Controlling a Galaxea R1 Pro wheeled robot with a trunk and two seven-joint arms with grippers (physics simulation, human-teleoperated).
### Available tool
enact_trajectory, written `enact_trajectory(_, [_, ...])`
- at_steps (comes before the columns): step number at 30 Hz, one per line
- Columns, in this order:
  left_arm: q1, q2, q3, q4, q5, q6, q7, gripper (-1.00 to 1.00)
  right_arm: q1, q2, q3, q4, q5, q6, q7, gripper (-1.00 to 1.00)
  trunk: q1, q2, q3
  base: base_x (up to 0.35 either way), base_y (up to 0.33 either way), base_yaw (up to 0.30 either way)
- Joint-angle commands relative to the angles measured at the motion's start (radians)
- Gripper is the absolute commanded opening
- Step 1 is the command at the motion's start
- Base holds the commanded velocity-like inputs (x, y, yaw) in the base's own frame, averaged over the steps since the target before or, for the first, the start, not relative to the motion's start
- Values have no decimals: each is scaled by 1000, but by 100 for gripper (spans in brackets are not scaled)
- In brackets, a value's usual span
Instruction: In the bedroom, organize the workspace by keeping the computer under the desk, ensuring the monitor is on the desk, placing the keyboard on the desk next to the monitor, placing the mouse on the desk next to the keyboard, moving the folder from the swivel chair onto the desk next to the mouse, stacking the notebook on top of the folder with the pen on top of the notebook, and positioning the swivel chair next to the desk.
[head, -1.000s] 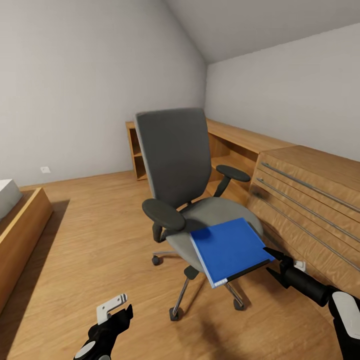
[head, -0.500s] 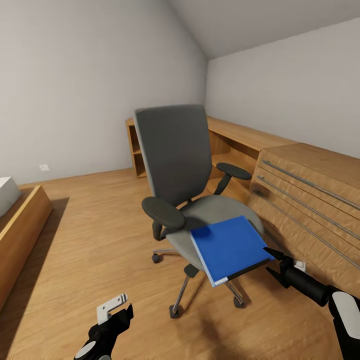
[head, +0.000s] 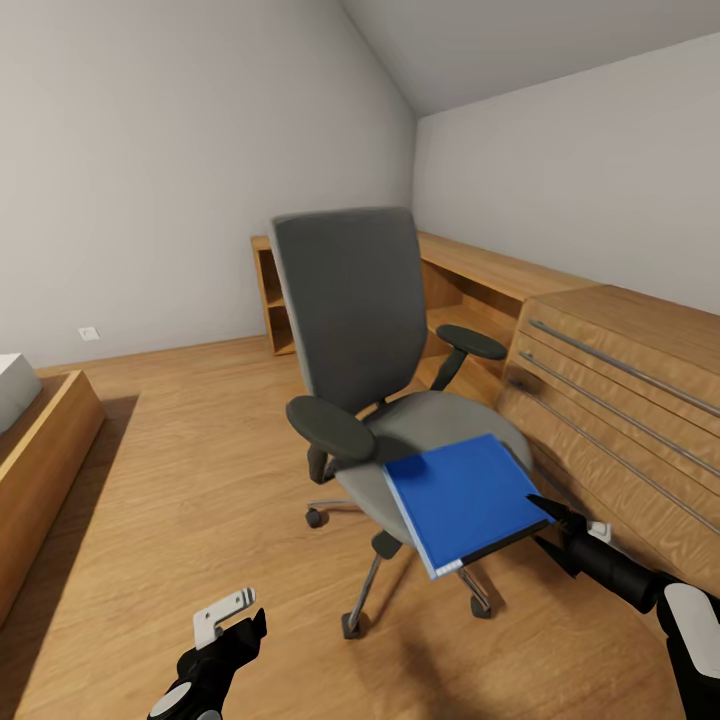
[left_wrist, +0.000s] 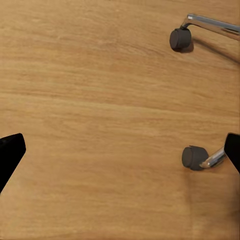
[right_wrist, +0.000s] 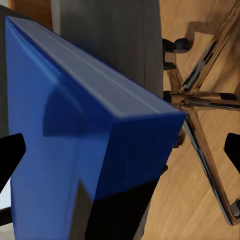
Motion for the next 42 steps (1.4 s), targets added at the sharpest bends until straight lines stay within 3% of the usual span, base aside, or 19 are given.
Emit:
enact_trajectory(1, [0, 1, -2, -2, 6, 2, 7, 100, -1, 0, -2, 0, 10, 5, 9, 100, 0, 0, -1, 49, 47, 0])
enact_trajectory(31, [0, 1, -2, 7, 5, 3, 7, 100, -1, -1, 3, -1, 11, 6, 11, 100, 0, 0, -1, 4, 4, 0])
enact_trajectory(32, [0, 1, -2, 8, 5, 3, 7, 100, -1, -1, 4, -1, 11, 6, 11, -100, 0, 0, -1, 0, 0, 0])
enact_trajectory(42, [0, 1, -2, 9, 5, 3, 7, 100, -1, -1, 4, -1, 11, 8, 10, -100, 0, 0, -1, 0, 0, 0])
